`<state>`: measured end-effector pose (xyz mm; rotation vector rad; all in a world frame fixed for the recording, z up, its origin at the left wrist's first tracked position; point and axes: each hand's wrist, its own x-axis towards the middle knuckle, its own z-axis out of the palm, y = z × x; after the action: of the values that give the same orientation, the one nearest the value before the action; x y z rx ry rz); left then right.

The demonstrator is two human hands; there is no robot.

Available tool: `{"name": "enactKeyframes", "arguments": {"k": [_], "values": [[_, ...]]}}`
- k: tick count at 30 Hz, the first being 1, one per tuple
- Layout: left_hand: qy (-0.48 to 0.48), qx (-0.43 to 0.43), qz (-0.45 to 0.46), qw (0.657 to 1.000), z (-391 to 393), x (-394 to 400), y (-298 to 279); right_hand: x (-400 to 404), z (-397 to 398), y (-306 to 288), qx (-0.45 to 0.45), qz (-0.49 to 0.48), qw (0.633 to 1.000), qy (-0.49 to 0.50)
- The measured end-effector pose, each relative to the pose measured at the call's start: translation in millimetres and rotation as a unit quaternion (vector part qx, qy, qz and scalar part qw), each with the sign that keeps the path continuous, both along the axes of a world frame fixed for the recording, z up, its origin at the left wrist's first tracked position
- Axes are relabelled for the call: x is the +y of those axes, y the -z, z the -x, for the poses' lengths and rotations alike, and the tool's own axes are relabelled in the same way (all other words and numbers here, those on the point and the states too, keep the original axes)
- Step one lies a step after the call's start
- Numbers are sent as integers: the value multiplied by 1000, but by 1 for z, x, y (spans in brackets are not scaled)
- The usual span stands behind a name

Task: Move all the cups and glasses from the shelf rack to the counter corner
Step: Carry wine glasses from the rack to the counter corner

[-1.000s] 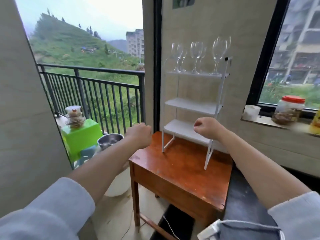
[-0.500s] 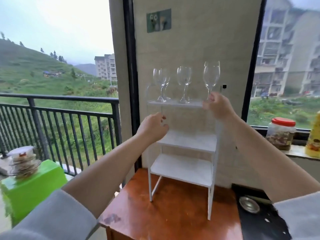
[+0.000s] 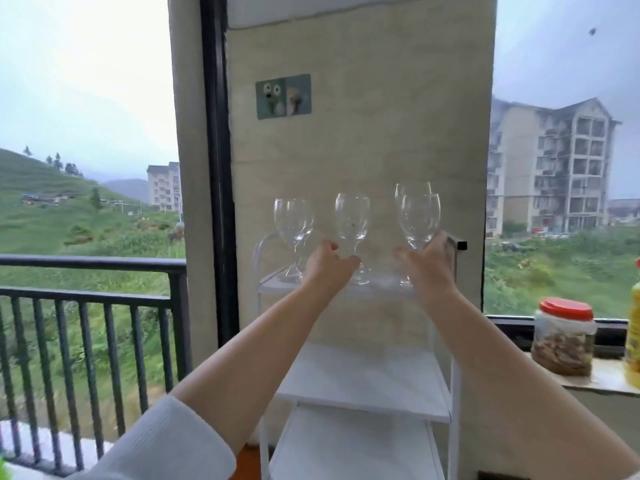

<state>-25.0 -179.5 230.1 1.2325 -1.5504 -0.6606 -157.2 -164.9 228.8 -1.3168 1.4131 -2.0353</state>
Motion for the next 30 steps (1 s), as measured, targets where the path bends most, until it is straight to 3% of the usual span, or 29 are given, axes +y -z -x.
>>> {"name": "enactKeyframes", "arguments": {"k": [6, 12, 22, 30], "values": [[82, 97, -48, 991, 10, -32, -7, -18, 13, -6, 17, -66, 997, 19], [122, 101, -26, 987, 12, -40, -5, -19, 9, -10, 3, -115, 993, -5], [181, 174, -26, 968, 7, -10, -4, 24, -7, -7, -26, -107, 993, -36], [236, 171, -2, 957, 11, 37, 2, 98, 5, 17, -87, -47, 994, -49]]}}
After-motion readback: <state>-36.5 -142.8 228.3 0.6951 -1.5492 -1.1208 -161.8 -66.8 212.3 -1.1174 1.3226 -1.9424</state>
